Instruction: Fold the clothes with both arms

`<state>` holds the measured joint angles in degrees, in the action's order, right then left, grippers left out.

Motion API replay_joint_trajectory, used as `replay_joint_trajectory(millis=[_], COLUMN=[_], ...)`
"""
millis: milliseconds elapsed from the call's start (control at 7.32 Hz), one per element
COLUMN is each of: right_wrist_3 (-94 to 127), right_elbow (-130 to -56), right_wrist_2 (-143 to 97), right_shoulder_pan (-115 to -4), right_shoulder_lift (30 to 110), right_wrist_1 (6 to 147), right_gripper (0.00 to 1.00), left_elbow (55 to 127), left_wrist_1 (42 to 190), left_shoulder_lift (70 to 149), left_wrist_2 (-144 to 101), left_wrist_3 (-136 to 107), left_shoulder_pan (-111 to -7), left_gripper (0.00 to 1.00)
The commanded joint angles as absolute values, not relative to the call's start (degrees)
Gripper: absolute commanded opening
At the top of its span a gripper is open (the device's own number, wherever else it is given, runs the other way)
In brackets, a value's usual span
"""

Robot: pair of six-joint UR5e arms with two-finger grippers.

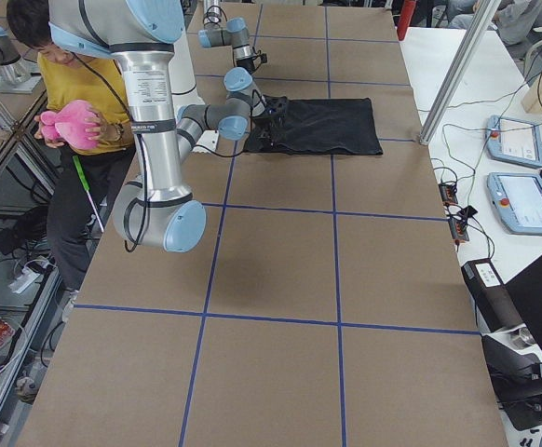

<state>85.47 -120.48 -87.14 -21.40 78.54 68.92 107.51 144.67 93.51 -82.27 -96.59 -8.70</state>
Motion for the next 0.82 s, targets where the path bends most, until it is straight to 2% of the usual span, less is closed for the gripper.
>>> replay_joint_trajectory(millis=[0, 273, 410, 683], right_wrist_3=[89.61, 101.46, 108.3, 117.03], right_elbow=[-120.23, -117.97, -115.77, -106.23], right_wrist_2=[-84.73, -82.37, -79.31, -75.86], right_shoulder_pan=[-18.65, -15.14, -12.86, -10.73], right_shoulder_lift=[78.13, 74.38, 69.05, 59.81], right_wrist_1=[69.34, 72.83, 77.65, 82.52], right_gripper=[0.99, 0.99, 0.98, 0.97], left_elbow=[107.84, 107.84, 107.84, 107.84], left_wrist_1=[144.67, 144.67, 144.67, 144.67], left_shoulder_lift=[93.52, 93.6, 93.52, 93.6], left_wrist_2=[-82.27, -82.27, -82.27, -82.18], left_wrist_3=[-96.59, -96.68, -96.68, -96.68], left_shoulder_pan=[-8.7, -8.7, -8.7, -8.7], left_gripper=[0.0, 0.0, 0.0, 0.0])
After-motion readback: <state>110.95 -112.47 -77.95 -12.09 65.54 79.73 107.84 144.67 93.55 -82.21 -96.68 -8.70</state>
